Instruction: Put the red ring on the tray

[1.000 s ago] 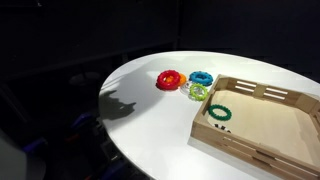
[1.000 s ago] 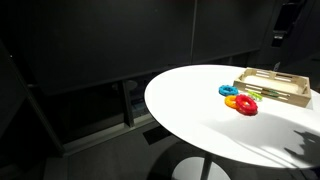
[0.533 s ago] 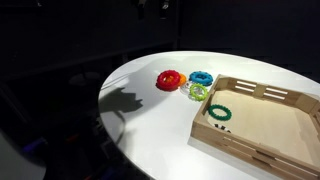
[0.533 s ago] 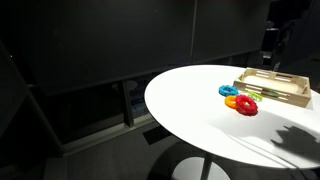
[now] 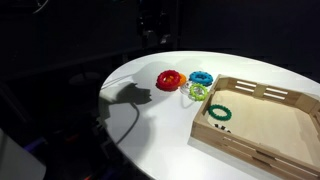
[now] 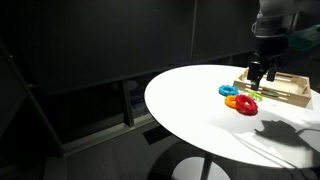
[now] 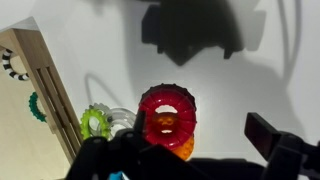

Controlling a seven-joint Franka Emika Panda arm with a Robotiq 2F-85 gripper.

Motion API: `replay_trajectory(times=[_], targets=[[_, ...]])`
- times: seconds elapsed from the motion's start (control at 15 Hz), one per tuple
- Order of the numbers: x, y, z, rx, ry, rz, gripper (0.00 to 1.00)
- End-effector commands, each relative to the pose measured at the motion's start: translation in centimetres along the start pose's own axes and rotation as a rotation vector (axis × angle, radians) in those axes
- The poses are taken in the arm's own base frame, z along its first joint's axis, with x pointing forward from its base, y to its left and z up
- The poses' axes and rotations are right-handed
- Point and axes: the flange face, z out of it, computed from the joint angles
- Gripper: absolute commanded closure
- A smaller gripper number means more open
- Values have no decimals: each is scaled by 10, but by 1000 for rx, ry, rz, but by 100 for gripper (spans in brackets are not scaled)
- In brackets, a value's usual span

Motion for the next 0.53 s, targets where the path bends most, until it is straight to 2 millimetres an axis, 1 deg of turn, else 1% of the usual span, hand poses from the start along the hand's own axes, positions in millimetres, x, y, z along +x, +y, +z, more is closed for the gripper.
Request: replay_trajectory(times=[0.0,0.07,0.13,0.47], targets=[[2,0,20,-32,38,54,0],[3,0,24,-32,29,53,0],[2,-2,19,-19,16,31,0],[5,-1,31,-45,26,43,0]])
